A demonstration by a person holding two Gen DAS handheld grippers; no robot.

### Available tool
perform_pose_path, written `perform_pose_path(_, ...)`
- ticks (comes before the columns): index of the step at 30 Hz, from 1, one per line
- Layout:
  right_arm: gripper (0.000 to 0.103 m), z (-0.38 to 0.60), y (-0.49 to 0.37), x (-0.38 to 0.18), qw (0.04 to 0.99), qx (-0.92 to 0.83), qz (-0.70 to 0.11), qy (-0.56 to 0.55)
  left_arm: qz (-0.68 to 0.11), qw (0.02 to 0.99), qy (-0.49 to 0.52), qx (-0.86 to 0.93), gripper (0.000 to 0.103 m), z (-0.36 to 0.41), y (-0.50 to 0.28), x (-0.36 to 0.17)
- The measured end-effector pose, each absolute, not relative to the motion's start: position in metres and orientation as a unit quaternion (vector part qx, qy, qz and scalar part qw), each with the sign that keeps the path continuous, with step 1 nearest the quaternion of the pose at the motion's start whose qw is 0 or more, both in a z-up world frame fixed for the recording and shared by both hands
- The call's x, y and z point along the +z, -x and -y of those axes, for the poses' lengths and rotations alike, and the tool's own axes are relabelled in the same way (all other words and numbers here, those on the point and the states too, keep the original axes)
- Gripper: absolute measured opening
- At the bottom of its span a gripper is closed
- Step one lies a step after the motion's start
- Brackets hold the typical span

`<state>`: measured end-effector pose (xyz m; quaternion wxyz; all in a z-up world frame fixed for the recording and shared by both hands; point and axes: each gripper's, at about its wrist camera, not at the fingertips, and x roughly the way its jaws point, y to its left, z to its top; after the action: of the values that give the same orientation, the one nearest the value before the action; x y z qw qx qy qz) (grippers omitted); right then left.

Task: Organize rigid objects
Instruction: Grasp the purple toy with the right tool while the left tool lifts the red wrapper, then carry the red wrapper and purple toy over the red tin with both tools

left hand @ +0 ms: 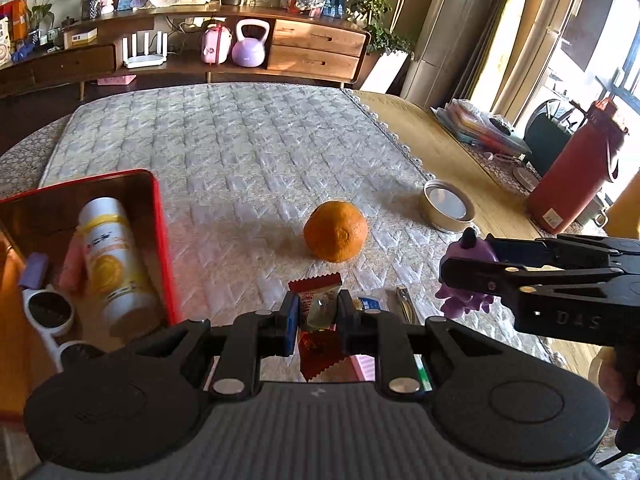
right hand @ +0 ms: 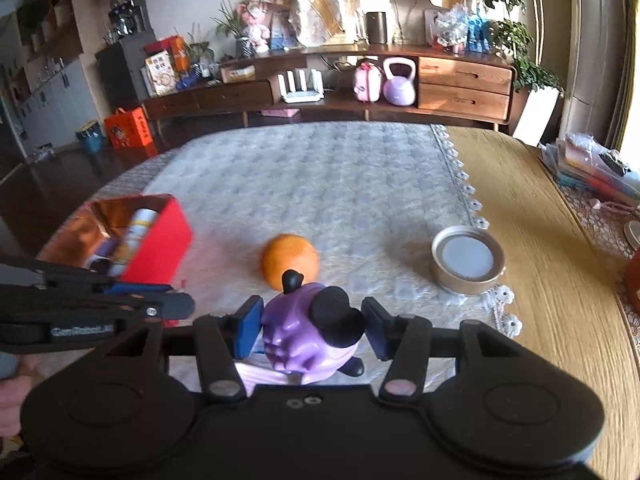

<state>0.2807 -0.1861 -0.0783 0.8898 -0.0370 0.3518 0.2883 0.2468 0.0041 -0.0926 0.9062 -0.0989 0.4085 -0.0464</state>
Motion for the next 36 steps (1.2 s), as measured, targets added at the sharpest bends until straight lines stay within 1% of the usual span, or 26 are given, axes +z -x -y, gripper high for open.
perform_pose_path(9,0.053,0.161,-0.249,-0.05,0.886,0.317,-0.336,0.035,-0.398,0.91,0.107,-0.04,0.019,-0.031,-0.211,-0.067)
perform_pose_path(17,0.053,0.117,-0.231,-0.035,0.878,0.351,-0.323,0.043,-0.38,0.919,0.104,-0.014,0.019,-0.073,-0.185,-0.048)
perform_pose_path(26,0.053,0.063,-0.22,-0.035,0.868,0.376,-0.318,0.06,-0.362,0.925,0.11,0.026,0.019,-0.133,-0.174,-0.034)
perform_pose_path(36,0.053,0.0,-0.223,-0.046,0.861,0.388,-0.314,0.095,-0.363,0.924,0.109,0.05,0.019,-0.182,-0.192,-0.041)
